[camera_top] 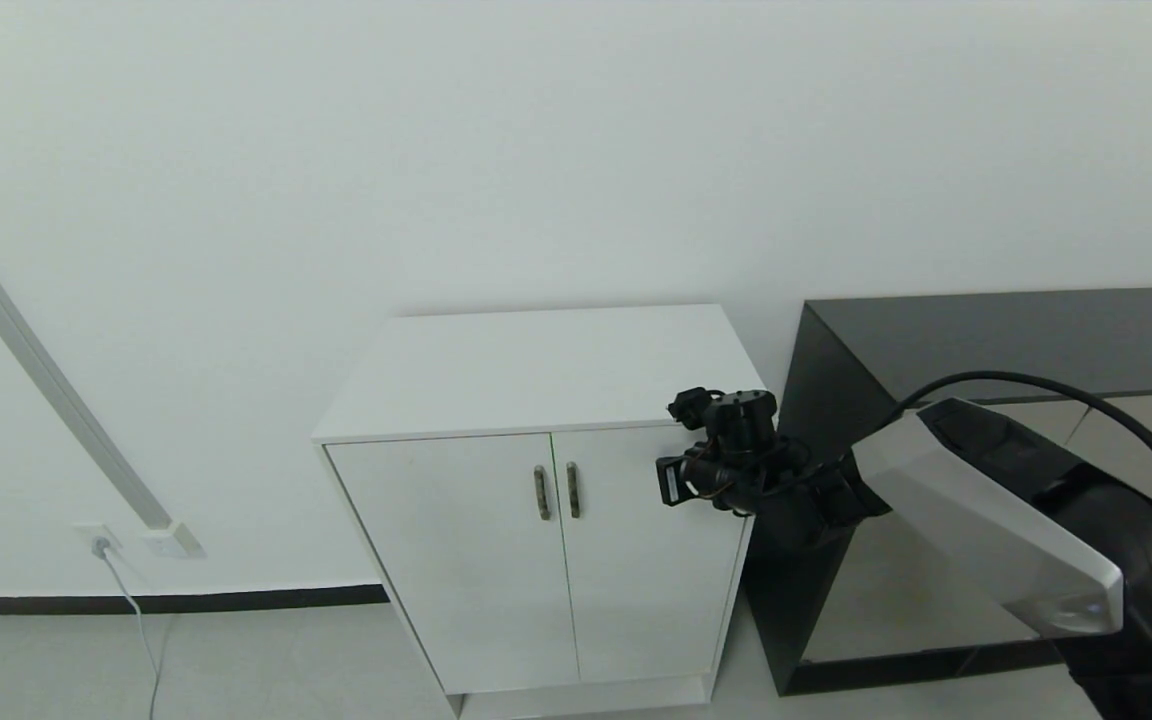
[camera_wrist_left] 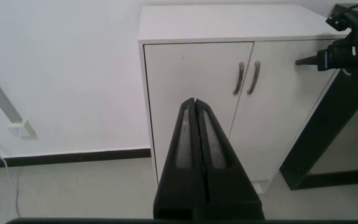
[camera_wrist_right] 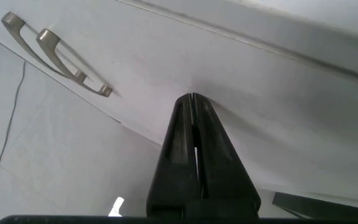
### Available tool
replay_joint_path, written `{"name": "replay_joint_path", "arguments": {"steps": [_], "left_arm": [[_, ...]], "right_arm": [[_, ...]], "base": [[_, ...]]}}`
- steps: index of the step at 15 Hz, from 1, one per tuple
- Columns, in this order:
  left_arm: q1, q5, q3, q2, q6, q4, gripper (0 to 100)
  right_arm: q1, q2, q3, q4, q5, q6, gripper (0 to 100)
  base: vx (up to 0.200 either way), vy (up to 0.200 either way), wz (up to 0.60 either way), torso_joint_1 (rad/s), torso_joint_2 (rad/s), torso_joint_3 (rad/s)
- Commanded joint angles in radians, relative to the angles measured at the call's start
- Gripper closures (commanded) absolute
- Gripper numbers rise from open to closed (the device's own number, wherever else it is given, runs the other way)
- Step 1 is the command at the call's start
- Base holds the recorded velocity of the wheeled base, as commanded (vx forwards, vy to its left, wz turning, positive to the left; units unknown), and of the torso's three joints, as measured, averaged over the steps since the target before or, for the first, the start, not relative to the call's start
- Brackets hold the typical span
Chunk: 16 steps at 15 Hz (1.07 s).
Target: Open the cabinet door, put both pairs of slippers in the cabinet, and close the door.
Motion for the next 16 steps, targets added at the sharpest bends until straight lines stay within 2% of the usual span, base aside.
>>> {"name": "replay_joint_path", "arguments": {"steps": [1, 4, 7, 12, 16], "left_arm": [[0.0, -0.001, 0.0, 0.001, 0.0, 0.0, 100], [-0.001, -0.001, 0.0, 0.001, 0.0, 0.0, 100], [0.0, -0.001, 0.0, 0.001, 0.0, 0.0, 100], [0.0, 0.001, 0.0, 0.001, 0.0, 0.0, 100], [0.0, -0.001, 0.0, 0.001, 0.0, 0.0, 100]], "right_arm": [[0.0, 0.006, -0.016, 0.003, -0.002, 0.0, 100], [0.0, 0.001, -0.007, -0.002, -0.002, 0.0, 100], [0.007, -0.055, 0.088, -0.01, -0.003, 0.002, 100], [0.008, -0.295, 0.493, -0.223, -0.071, 0.002, 100], [-0.066, -0.454, 0.669, -0.286, -0.186, 0.002, 100]], "base": [[0.0, 0.0, 0.0, 0.0, 0.0, 0.0], [0.0, 0.0, 0.0, 0.0, 0.0, 0.0], [0.0, 0.0, 0.0, 0.0, 0.0, 0.0], [0.0, 0.0, 0.0, 0.0, 0.0, 0.0], [0.0, 0.0, 0.0, 0.0, 0.0, 0.0]]}}
